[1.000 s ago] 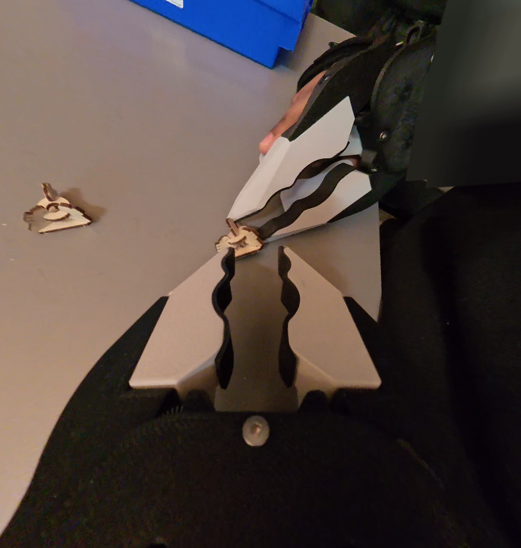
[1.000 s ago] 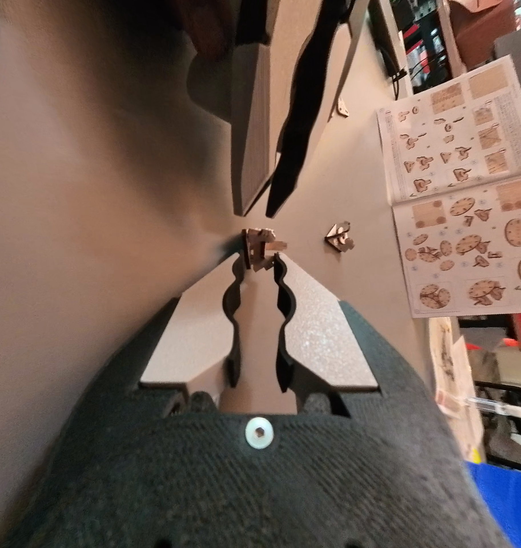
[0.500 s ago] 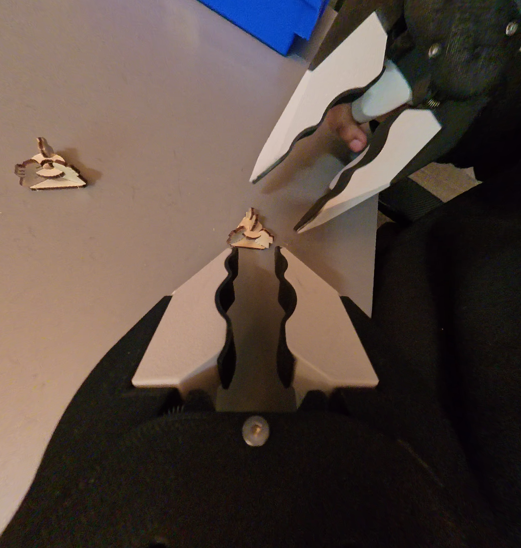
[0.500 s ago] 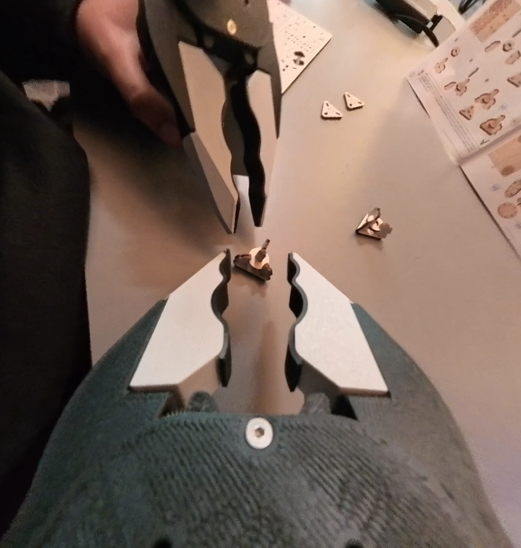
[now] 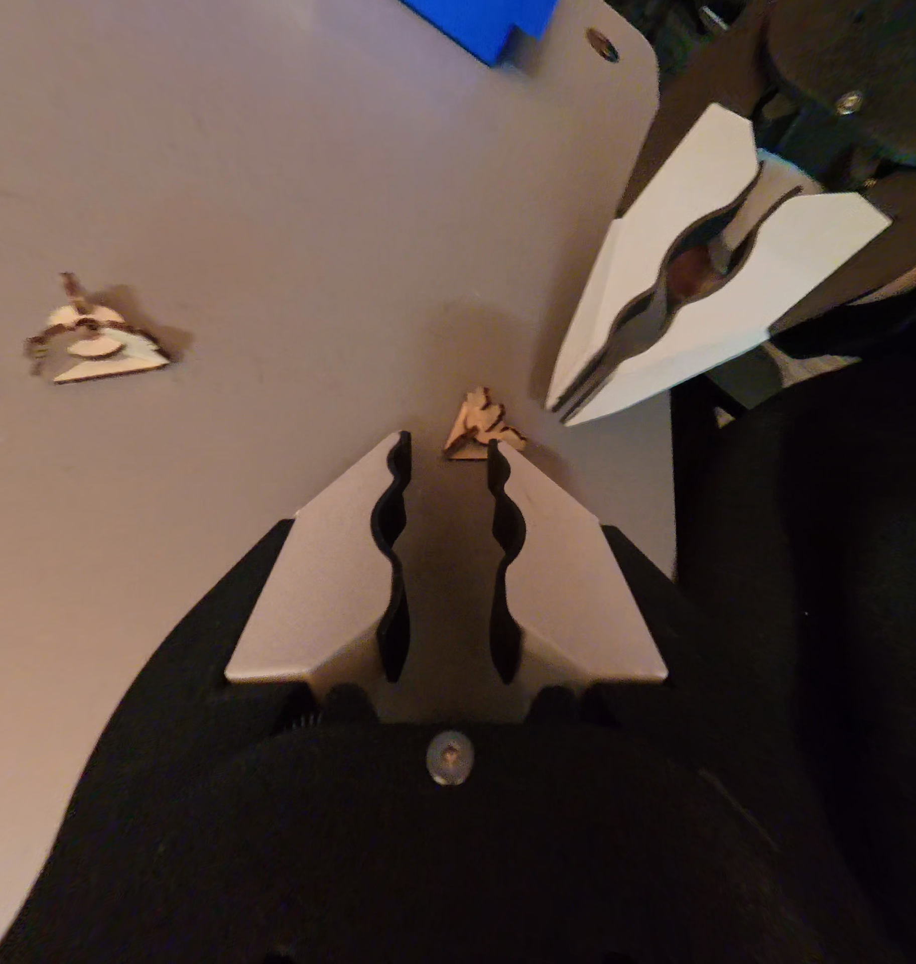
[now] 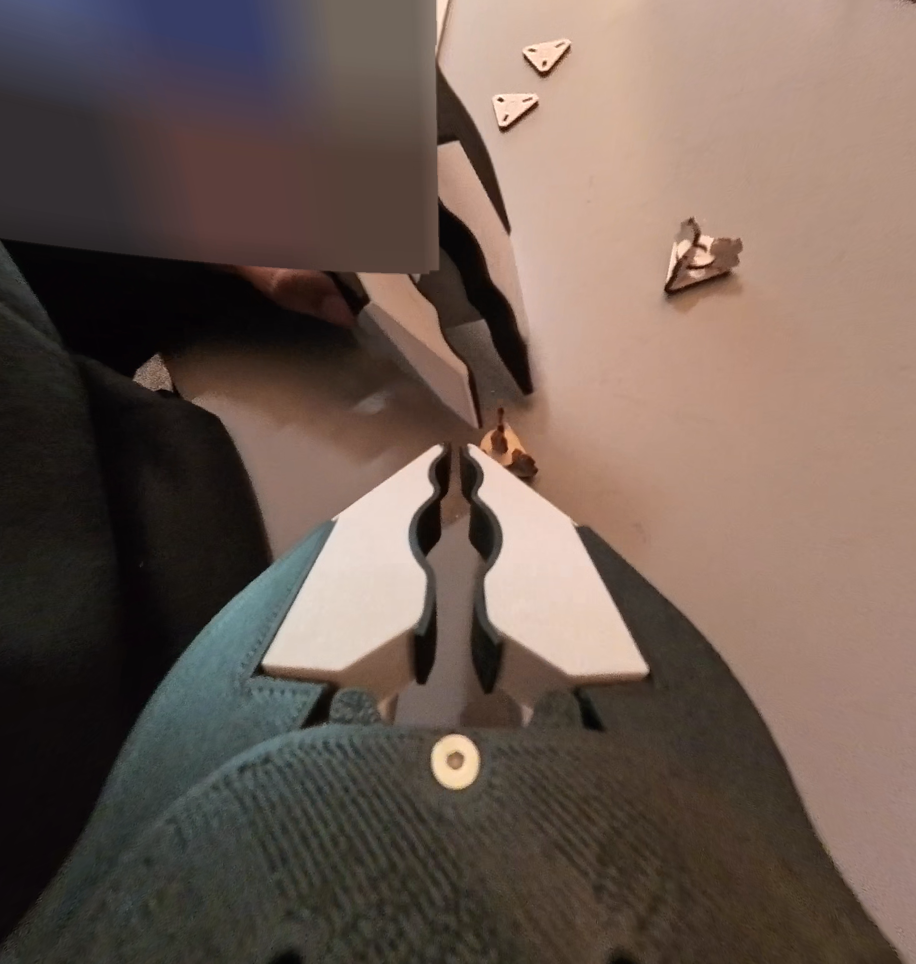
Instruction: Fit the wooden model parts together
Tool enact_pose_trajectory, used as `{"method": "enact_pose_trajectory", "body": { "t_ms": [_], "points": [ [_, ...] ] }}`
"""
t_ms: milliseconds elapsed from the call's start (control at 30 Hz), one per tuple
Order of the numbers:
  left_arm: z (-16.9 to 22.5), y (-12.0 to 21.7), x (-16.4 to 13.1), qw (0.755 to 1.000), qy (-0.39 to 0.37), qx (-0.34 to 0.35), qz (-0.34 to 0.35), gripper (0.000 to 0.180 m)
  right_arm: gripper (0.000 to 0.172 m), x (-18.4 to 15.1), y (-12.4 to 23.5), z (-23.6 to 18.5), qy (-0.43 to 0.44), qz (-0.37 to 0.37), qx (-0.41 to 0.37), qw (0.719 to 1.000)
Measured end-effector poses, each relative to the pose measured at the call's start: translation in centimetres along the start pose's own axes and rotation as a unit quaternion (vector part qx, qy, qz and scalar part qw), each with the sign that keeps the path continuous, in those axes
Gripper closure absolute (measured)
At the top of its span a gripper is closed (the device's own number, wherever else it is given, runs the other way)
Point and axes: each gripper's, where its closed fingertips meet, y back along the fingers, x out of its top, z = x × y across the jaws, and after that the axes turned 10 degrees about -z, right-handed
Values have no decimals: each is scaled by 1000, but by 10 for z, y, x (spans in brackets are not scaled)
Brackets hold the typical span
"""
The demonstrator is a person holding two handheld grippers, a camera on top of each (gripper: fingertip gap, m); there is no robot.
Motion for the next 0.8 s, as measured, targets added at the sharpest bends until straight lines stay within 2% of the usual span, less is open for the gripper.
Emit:
{"method": "enact_pose_trajectory", "body": {
  "t_ms": [200, 333, 467, 667, 800],
  "points": [
    [25, -7, -12, 998, -12, -61, -31, 157, 167, -9, -10, 9, -1, -41, -43, 998],
    [33, -4, -14, 996, -3, -84, -23, 157, 165, -11, -6, 12, 18, -62, -58, 996],
    [23, 0, -7, 998, 16, -56, 5, 157, 163, -10, -1, 16, 35, -73, -61, 995],
    [23, -8, -3, 999, 34, -26, 11, 159, 163, -15, -4, 21, 63, -115, -49, 990],
    [22, -7, -1, 999, 34, -16, 21, 170, 168, -17, -6, 22, 80, -133, -38, 987]
  ]
}}
